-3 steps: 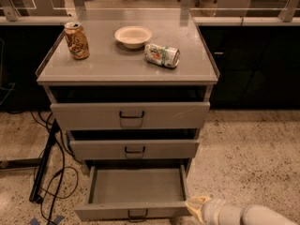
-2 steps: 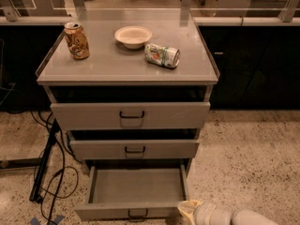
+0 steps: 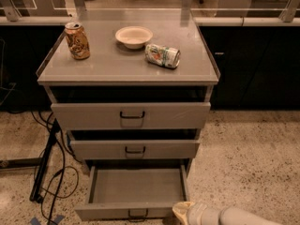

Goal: Close bottom drawer

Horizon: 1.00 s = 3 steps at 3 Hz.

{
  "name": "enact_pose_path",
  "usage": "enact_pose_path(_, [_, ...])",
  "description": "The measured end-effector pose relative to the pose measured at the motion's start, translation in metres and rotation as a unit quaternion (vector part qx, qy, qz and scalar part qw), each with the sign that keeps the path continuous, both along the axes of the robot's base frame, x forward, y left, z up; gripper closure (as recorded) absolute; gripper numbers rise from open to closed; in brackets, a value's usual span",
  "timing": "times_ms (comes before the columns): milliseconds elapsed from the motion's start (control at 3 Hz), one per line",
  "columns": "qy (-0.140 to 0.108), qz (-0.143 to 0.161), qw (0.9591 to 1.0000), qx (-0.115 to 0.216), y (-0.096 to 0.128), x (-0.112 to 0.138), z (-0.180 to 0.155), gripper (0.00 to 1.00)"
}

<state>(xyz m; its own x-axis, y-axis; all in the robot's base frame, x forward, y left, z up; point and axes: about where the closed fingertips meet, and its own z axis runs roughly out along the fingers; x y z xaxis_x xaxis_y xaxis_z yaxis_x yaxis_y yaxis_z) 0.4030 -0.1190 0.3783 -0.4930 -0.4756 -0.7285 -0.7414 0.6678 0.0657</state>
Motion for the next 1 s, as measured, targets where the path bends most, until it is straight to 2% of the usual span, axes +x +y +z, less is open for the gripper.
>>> enact_pose_path(333, [0.007,0.005,0.9998,-0.018,0.011,0.005,-0.052,1.0])
enact_pose_path(1000, [0.009,-0.005,0.9995,-0.029,0.021,0.009,-0.139,1.0])
